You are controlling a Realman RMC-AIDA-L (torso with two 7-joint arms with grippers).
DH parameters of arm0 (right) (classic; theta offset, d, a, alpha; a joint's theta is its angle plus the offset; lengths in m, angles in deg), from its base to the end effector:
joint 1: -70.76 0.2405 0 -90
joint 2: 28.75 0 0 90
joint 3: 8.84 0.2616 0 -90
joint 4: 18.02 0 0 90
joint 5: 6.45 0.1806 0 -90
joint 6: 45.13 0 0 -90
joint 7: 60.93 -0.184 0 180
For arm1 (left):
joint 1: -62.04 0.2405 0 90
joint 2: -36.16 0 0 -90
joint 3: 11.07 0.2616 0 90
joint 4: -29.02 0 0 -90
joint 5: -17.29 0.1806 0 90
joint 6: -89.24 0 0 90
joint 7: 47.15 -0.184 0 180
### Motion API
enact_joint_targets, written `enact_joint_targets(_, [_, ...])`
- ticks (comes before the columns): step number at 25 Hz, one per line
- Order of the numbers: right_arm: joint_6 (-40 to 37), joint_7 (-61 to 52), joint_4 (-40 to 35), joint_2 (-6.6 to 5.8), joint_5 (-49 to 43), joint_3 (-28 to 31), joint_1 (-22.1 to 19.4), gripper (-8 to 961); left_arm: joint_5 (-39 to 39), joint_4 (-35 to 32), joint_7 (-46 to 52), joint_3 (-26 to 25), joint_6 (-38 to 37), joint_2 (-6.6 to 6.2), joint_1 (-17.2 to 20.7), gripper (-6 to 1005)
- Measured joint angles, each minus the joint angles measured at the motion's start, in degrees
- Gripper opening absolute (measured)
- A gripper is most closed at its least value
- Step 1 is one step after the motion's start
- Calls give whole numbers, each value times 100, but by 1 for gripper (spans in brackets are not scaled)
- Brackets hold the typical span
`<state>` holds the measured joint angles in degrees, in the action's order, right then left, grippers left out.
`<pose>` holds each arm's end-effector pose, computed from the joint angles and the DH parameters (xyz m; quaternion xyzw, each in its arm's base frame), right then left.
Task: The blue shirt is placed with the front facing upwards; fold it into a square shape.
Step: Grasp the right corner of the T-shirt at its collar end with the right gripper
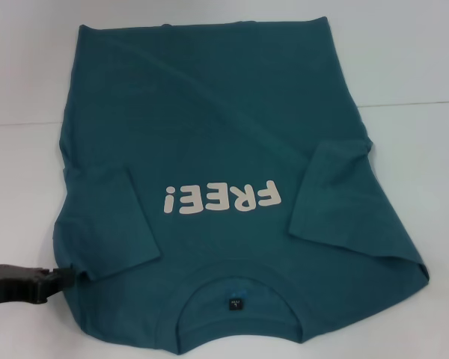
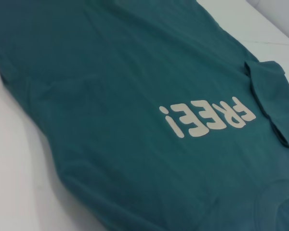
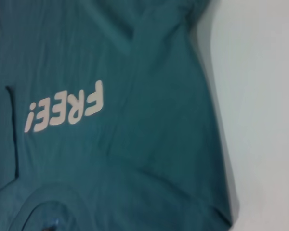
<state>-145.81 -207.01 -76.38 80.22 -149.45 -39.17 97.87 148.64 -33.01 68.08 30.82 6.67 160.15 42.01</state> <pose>0.3307 0.3026 0.0785 -0.7096 0.6803 0.0600 0.1731 -0.2986 0.3055 -0.0182 -0.8573 -0.4576 -0.1039 0.2119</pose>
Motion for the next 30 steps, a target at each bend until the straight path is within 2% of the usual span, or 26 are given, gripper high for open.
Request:
enact_joint_targets(7, [534,64,580,91,-5,-67,65,946,37,60,1,3,0,-8,-103,50])
enact_joint_targets(16, [931,144,737,216,-10,-147,97,946,48,60,0,4,-5,-6,-144,51])
enact_joint_targets(30, [1212,232,1132,247,-9,-257,220,946,49,111,-1,4,-5,-15,-172,50])
